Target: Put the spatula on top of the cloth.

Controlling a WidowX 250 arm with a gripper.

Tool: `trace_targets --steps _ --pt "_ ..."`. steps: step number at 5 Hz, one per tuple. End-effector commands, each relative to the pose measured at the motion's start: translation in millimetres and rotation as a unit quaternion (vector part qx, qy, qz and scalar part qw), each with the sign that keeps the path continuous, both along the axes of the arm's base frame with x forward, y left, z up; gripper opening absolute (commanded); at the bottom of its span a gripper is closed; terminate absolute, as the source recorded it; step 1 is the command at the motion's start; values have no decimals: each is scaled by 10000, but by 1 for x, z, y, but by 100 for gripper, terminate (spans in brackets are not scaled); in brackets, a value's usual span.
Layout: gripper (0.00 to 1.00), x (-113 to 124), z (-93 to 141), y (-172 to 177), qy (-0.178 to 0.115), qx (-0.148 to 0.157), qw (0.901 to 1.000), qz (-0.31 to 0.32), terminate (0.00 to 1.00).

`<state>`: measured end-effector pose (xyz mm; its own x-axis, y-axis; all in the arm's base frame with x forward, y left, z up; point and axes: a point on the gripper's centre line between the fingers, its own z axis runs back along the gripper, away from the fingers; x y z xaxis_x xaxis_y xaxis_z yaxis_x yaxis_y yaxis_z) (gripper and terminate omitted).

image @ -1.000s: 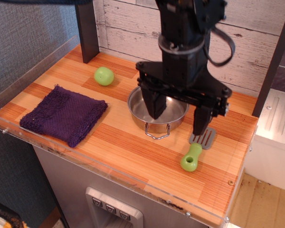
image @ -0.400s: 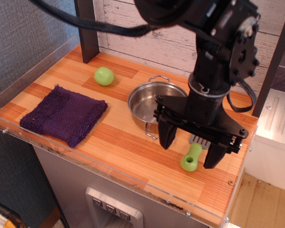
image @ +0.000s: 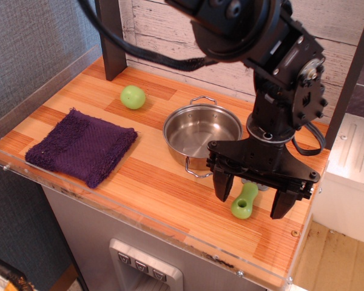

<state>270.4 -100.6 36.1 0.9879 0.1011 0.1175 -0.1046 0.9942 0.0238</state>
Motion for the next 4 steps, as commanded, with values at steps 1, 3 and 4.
trace_targets --steps 1,3,4 --pt "100 26 -12 -5 -125 -158 9998 -45 0" --pt "0 29 -25 -4 9 -246 9996 -146 0" --pt "0 31 6 -10 -271 -512 9971 -503 0"
